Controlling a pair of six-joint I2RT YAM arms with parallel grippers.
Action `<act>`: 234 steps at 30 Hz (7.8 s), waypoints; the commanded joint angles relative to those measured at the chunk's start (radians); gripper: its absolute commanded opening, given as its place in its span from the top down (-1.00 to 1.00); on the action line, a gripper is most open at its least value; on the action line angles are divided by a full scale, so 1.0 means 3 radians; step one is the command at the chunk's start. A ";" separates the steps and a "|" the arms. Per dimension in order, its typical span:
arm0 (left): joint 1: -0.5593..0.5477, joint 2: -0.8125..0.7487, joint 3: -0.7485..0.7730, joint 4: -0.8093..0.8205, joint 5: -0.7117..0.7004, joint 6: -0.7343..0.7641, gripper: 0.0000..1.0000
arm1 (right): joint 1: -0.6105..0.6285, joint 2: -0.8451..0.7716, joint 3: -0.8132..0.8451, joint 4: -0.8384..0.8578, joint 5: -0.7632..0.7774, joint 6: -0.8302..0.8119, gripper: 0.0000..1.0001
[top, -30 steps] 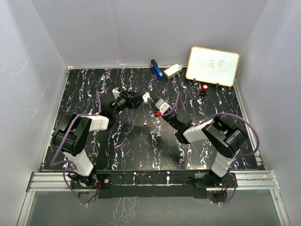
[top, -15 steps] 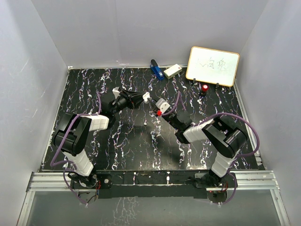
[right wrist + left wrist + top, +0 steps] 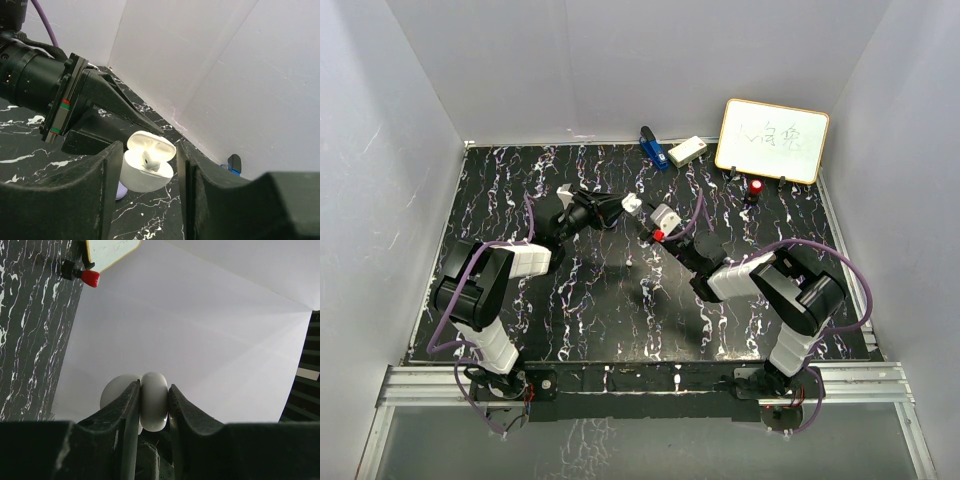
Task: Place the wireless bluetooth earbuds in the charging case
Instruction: Place the earbud in the charging case, then adjust the earbud at the center of the board.
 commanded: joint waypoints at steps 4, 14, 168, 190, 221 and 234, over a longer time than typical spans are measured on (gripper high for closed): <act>0.0011 -0.0062 0.0019 0.0182 -0.0029 -0.0017 1.00 | 0.0011 -0.0281 0.0127 0.0397 0.0398 0.0308 0.00; 0.0013 -0.0138 -0.0031 0.0115 -0.0075 0.0114 1.00 | 0.0008 -0.0987 0.0932 -0.2537 0.1029 0.1172 -0.19; 0.0867 -0.0844 -0.0739 0.0128 -0.0160 0.0284 1.00 | 0.0351 -0.0219 0.1261 -0.4459 0.0695 0.2049 -0.22; 0.0943 -0.0807 -0.0806 0.0230 -0.0092 0.0240 1.00 | 0.0492 0.0235 0.1541 -0.4637 0.0729 0.2183 -0.24; 0.1030 -0.0824 -0.0904 0.0331 -0.0061 0.0170 1.00 | 0.0490 0.0498 0.1712 -0.4709 0.0429 0.2373 -0.24; 0.1066 -0.0812 -0.0924 0.0372 -0.0041 0.0150 1.00 | 0.0494 0.0636 0.1890 -0.4719 0.0370 0.2371 -0.24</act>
